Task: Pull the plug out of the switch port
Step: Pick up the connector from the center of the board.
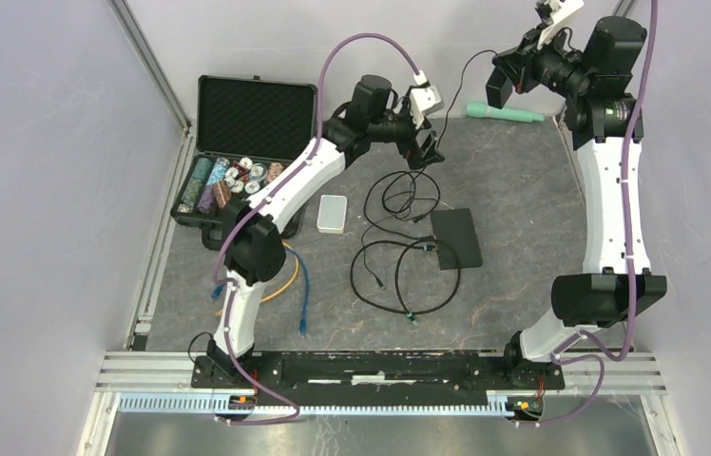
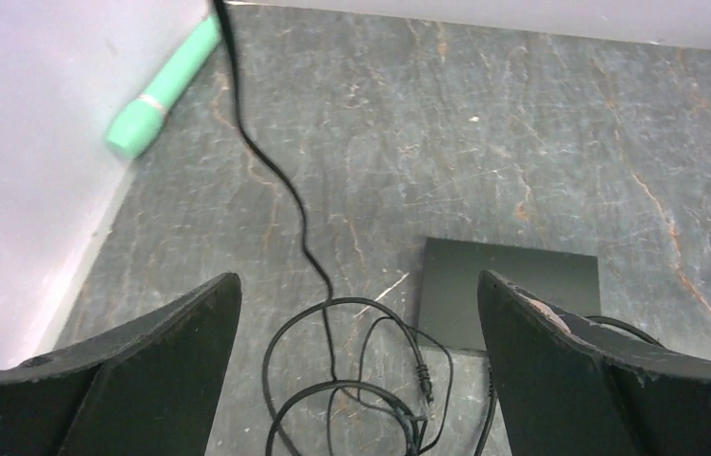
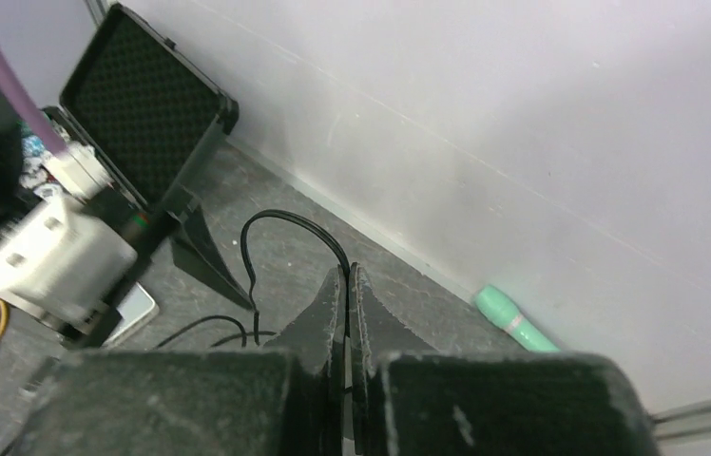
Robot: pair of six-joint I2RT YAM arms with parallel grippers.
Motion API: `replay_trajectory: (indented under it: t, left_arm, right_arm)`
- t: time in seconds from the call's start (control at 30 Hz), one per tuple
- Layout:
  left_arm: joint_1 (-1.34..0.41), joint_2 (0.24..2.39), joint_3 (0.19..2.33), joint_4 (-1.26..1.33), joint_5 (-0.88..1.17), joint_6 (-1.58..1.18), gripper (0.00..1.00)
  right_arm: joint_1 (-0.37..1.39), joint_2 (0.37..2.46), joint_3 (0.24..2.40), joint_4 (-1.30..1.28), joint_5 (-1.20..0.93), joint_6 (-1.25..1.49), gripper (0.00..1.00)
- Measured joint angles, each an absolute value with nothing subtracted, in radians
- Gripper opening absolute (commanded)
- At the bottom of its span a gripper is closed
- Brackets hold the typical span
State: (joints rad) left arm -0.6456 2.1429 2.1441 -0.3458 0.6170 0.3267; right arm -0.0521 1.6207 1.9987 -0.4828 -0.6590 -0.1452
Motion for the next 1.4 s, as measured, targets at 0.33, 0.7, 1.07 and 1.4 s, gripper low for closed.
replay_trajectory:
  t: [0.33, 0.7, 1.07, 1.4]
  left_arm:
    - [-0.670, 2.263, 2.146, -0.265, 0.629, 0.315, 0.72]
    - [-0.636, 2.308, 2.145, -0.249, 0.675, 0.255, 0.02]
    - [-0.624, 2.154, 2.136, -0.283, 0.601, 0.171, 0.02]
    - [-0.663, 1.967, 2.150, -0.254, 0.505, 0.068, 0.02]
  right_arm:
    - [-0.063, 1.620, 2.056, -0.422, -0.712, -0.035, 0.00]
    - [-0.115, 1.597, 2.058, -0.400, -0.746, 0.004, 0.00]
    - [-0.118, 1.461, 1.663, -0.326, -0.763, -0.090, 0.00]
    - [-0.118, 1.445, 1.608, -0.402, -0.734, -0.241, 0.00]
